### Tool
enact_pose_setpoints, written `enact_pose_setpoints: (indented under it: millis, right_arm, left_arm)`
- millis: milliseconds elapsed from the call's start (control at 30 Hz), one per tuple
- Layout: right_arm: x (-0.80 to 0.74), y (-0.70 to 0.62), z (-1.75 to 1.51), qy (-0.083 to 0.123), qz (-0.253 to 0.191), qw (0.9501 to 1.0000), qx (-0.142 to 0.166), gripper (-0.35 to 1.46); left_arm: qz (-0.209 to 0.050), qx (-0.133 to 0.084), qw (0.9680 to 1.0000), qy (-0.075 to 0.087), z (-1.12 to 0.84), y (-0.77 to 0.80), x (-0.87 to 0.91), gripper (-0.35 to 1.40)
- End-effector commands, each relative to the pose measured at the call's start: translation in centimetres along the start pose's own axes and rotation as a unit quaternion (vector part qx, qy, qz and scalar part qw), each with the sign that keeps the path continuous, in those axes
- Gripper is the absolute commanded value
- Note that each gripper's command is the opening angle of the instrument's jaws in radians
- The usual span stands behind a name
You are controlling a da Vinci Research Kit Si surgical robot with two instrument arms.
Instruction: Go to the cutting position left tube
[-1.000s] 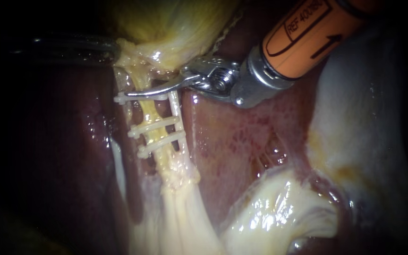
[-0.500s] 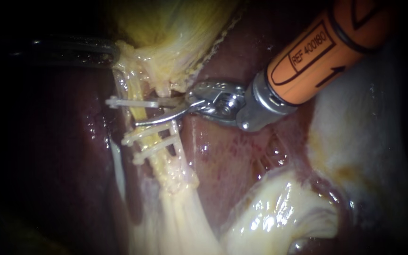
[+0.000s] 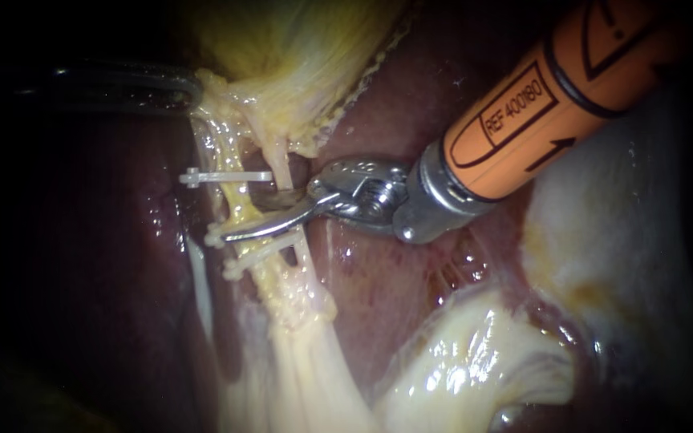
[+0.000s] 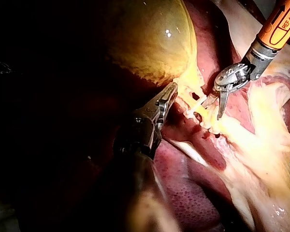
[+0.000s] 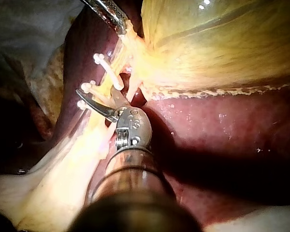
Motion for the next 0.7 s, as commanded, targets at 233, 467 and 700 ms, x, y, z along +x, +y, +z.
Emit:
enact_pose_setpoints:
  millis: [233, 467, 700]
  right_arm:
    - [0.06, 0.05, 0.16, 0.036, -0.003, 0.9992, 0.014, 1.31]
    - [0.08, 0.09, 0.35, 0.065, -0.005, 0.9979, 0.007, 1.37]
    - [0.16, 0.08, 0.44, 0.083, -0.003, 0.9965, 0.004, 1.44]
  left_arm:
    - [0.000, 0.000, 1.0000, 0.000, 0.01, 0.00, 0.00, -0.35]
    - [0.000, 0.000, 1.0000, 0.000, 0.01, 0.00, -0.01, -0.35]
    - [0.000, 0.000, 1.0000, 0.000, 0.01, 0.00, -0.01, -0.35]
